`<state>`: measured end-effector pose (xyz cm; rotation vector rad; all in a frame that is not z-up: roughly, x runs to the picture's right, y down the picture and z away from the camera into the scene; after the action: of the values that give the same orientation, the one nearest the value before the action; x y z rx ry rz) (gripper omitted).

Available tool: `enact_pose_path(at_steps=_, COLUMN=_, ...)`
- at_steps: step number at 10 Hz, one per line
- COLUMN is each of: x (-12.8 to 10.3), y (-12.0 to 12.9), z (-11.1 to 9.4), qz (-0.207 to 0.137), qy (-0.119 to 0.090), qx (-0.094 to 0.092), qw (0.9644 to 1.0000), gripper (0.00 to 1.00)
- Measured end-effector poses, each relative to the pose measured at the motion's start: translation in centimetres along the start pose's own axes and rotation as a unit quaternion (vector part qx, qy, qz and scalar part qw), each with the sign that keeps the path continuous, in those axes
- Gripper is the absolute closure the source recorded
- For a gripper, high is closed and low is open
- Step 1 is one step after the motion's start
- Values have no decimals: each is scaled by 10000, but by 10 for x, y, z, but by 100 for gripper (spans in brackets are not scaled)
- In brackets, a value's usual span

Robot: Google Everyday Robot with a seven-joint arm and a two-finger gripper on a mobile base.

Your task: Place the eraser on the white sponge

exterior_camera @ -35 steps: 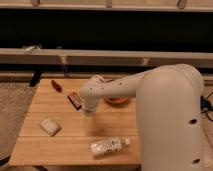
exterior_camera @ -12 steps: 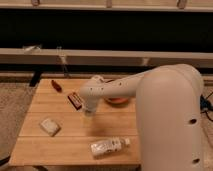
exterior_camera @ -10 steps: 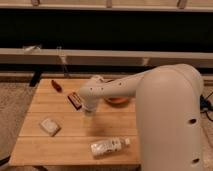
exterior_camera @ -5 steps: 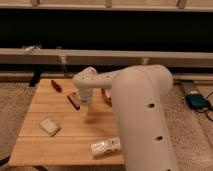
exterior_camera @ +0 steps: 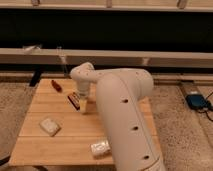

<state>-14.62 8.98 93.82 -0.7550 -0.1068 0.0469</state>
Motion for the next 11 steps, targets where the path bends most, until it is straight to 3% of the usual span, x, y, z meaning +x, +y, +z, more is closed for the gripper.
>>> enact_pose_path(at_steps=5, x=-23, y=-6, z=-3, qz=-39, qy=-115, qx=-110, qw=9999, gripper=20)
enact_pose_path(at_steps=11, x=-38, y=-6, z=10, qz=-15, qy=-139, qx=-331, qw=9994, gripper=20)
